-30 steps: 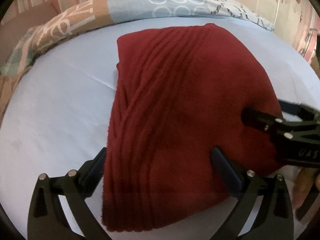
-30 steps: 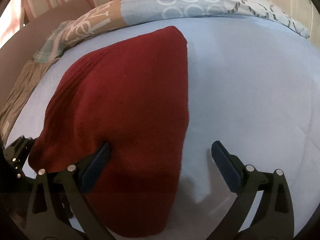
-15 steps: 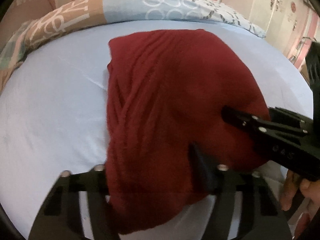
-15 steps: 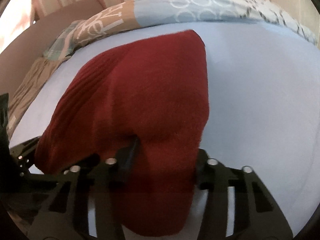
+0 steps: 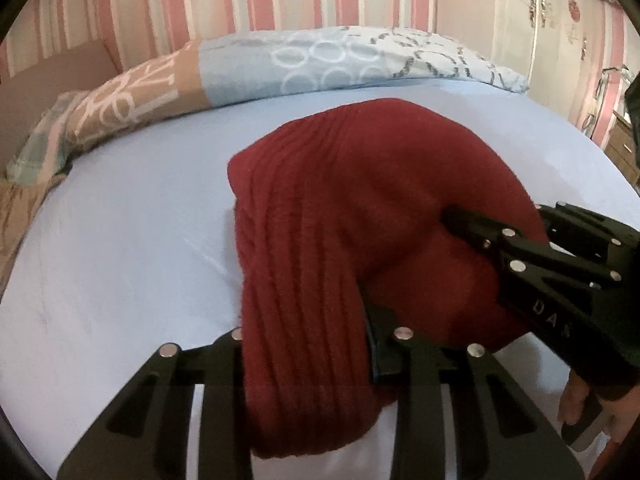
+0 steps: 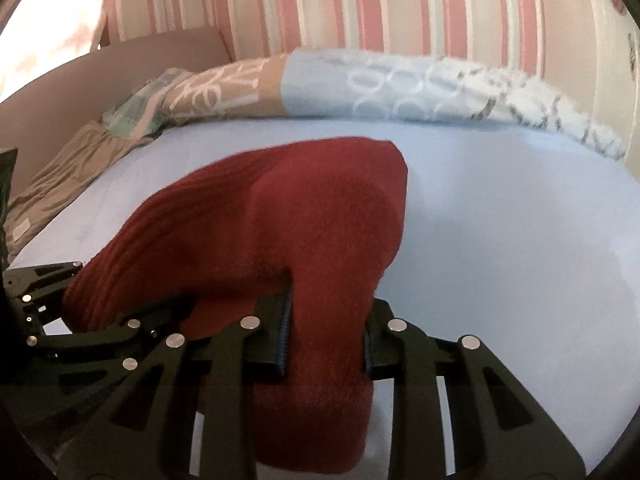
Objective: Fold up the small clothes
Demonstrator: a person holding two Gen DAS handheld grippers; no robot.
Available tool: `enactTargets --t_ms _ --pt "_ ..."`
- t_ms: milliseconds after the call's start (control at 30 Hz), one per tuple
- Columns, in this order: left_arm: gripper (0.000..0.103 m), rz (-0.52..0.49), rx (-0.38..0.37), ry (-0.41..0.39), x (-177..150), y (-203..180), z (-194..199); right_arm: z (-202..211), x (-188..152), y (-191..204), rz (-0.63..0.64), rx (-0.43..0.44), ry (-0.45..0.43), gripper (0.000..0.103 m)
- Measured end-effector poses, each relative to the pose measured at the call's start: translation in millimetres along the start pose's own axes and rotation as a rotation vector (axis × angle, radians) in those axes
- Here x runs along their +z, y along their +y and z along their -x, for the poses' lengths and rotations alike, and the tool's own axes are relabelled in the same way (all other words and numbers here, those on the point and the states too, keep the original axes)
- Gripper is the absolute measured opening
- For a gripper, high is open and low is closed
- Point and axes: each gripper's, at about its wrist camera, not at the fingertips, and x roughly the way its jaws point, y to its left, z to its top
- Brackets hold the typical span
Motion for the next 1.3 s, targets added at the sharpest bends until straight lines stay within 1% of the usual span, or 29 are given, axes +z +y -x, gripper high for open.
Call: enactTargets --t_ms 100,167,233,300,333,433,500,533,567,633,667,700,733,767,800,833,900,933,967,1000,1033,1067,1100,1167,1233,1300 --pt "0.032 -0.015 -0.008 -0.035 13 -28 8 24 2 -23 0.003 -0.042 -0.047 0.026" --pt "0.032 -0.023 -0.025 -0.058 20 -47 14 42 -2 -41 -0.001 -0.072 -0.064 0.026" --pt "0.032 -0.046 -0.044 -0.066 22 -72 17 55 -10 -60 -0.014 -0.102 -0.06 0.027" --pt "0.032 -0.079 -0.065 -0.055 19 -101 12 63 -24 -85 -0.029 -0.128 -0.021 0.027" --pt "0.032 -0.089 -0.075 -0.045 16 -112 9 64 -29 -92 -0.033 -0.133 -0.006 0.027" --pt "0.032 -0.105 -0.098 0.001 3 -144 -10 56 -58 -119 -0.038 -0.158 0.085 0.027" --pt "0.032 -0.115 -0.09 0.025 -7 -161 -20 50 -71 -124 -0.033 -0.163 0.115 0.028" --pt "0.033 -0.12 -0.077 0.026 -11 -166 -23 49 -77 -127 -0.042 -0.159 0.123 0.028" --pt "0.035 -0.129 -0.056 0.019 -15 -171 -25 48 -79 -128 -0.051 -0.156 0.121 0.028" --pt "0.039 -0.124 -0.037 0.012 -18 -172 -29 45 -81 -126 -0.062 -0.151 0.11 0.028" --pt "0.042 -0.114 -0.036 0.008 -19 -170 -31 45 -81 -126 -0.067 -0.15 0.107 0.029" --pt "0.051 -0.106 -0.028 0.007 -19 -168 -33 44 -82 -127 -0.072 -0.149 0.104 0.03" --pt "0.055 -0.102 -0.021 0.005 -19 -167 -33 44 -82 -127 -0.078 -0.146 0.102 0.03" --pt "0.067 -0.095 -0.005 0.001 -18 -165 -33 45 -83 -128 -0.086 -0.142 0.101 0.031" --pt "0.072 -0.09 0.003 0.001 -18 -163 -32 46 -83 -129 -0.09 -0.137 0.103 0.032" --pt "0.072 -0.088 0.004 0.003 -18 -161 -31 47 -82 -130 -0.095 -0.131 0.106 0.033" --pt "0.074 -0.094 0.004 0.012 -18 -161 -28 50 -78 -133 -0.123 -0.105 0.117 0.04" --pt "0.075 -0.102 0.007 0.014 -17 -160 -25 52 -75 -135 -0.139 -0.09 0.119 0.042" --pt "0.081 -0.108 0.014 0.011 -17 -158 -20 57 -72 -137 -0.159 -0.072 0.119 0.044" --pt "0.086 -0.117 0.019 0.003 -18 -156 -13 62 -70 -138 -0.173 -0.057 0.117 0.05" --pt "0.088 -0.12 0.022 -0.002 -19 -154 -9 69 -69 -139 -0.178 -0.053 0.109 0.052" --pt "0.09 -0.117 0.025 -0.008 -21 -149 -1 80 -68 -138 -0.174 -0.066 0.086 0.06" --pt "0.09 -0.104 0.021 -0.011 -25 -142 7 88 -67 -137 -0.169 -0.081 0.064 0.071" --pt "0.092 -0.068 0.011 -0.006 -28 -130 14 107 -66 -132 -0.157 -0.128 0.019 0.082" --pt "0.094 -0.024 0.006 0.01 -29 -118 15 113 -66 -127 -0.157 -0.157 0.016 0.082" --pt "0.094 0.011 0.012 0.041 -29 -111 7 108 -65 -116 -0.132 -0.215 0.06 0.082"
